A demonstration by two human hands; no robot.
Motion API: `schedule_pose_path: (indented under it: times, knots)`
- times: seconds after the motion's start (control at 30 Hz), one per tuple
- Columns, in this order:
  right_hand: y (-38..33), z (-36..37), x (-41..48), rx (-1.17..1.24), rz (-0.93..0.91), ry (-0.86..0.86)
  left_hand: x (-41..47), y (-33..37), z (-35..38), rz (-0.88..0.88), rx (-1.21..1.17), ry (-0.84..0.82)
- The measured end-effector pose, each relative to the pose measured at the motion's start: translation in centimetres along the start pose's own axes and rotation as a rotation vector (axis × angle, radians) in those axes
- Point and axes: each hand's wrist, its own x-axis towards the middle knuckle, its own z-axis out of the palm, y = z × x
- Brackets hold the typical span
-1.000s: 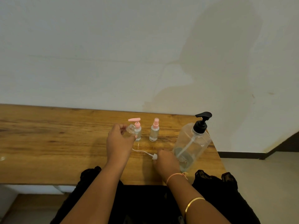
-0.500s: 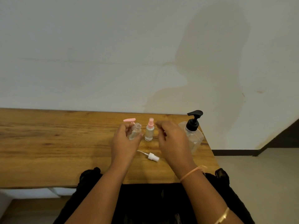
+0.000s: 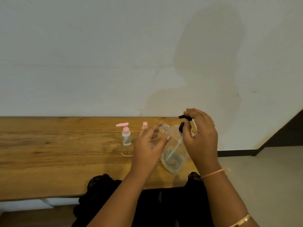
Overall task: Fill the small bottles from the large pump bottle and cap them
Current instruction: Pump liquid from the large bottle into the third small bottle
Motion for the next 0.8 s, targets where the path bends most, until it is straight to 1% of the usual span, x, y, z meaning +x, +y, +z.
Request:
schedule_pose_path:
  times: [0.1,0.37,0.53,0.63,0.8]
  knots:
    - [0.6,0.0,-0.2,0.008,0.016,-0.028,0.1,0.3,1.0,0.023,-0.027,0.025]
    - [1.0,0.2,-0.3,0.019,-0.026,-0.005,0.7,0.3,2.8,0.073,-0.110,0.132]
    - [0.5,0.6,-0.5,0.058,-0.040,0.049,1.1,0.6,2.5,0.164,-0.044,0.194]
    - [0.3,1.0,-0.6,0.054,-0.049,0.060,1.3,0.7,2.1,0.193,-0.017,0.177]
    - [0.6,1.4,-0.8,0.045,-0.042,0.060,1.5,0.4,2.0,0.172,-0.089,0.086]
